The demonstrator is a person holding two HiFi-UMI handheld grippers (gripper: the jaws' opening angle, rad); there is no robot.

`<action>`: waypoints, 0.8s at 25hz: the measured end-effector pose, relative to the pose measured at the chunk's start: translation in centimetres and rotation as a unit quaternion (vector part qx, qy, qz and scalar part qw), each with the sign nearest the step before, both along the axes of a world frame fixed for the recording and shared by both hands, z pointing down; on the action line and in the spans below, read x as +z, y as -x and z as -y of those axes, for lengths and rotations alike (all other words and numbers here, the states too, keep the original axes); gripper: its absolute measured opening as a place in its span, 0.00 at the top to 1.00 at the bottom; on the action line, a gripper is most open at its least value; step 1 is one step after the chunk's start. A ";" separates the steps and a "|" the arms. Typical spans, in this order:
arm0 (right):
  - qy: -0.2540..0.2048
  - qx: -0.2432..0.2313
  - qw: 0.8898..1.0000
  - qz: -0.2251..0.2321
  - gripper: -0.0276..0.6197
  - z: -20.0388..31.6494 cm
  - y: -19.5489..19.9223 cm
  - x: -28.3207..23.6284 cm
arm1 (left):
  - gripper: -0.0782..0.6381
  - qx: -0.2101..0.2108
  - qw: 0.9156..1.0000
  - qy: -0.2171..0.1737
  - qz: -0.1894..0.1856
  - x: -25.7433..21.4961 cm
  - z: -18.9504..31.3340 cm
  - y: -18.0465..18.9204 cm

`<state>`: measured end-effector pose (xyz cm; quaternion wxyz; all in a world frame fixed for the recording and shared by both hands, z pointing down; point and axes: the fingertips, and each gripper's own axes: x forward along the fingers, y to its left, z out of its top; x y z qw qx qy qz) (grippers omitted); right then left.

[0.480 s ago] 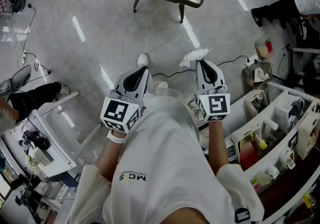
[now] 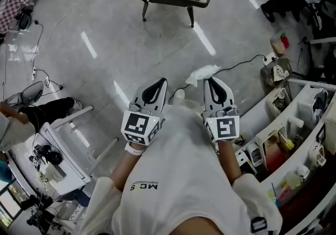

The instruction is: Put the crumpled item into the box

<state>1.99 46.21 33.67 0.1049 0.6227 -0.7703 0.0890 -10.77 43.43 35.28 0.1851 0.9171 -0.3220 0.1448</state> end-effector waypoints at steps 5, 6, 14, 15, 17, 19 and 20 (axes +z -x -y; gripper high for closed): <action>-0.017 -0.001 1.000 0.015 0.93 -0.1 1.1 -1.3 | 0.86 0.000 1.000 -0.014 -0.011 -0.9 0.1 0.6; -0.027 -0.002 0.999 0.024 0.93 0.0 1.2 -1.7 | 0.86 -0.001 1.000 -0.018 -0.015 -1.1 0.2 0.5; -0.058 -0.011 0.997 0.045 0.93 0.6 0.1 -3.2 | 0.86 -0.013 0.999 -0.011 -0.040 -1.2 0.7 -0.9; -0.059 -0.012 0.997 0.043 0.93 0.9 -0.1 -3.4 | 0.86 -0.013 0.999 -0.007 -0.040 -1.1 1.0 -1.1; -0.063 -0.011 0.997 0.041 0.93 2.2 -0.4 -3.7 | 0.86 -0.012 0.999 -0.004 -0.039 -0.9 2.4 -1.3; -0.061 -0.009 0.997 0.043 0.93 4.3 -0.8 -3.6 | 0.86 -0.011 0.999 -0.001 -0.040 -0.6 4.6 -1.6; -0.058 -0.009 0.997 0.044 0.93 5.5 -1.0 -3.4 | 0.86 -0.012 0.999 0.001 -0.040 -0.5 5.9 -1.8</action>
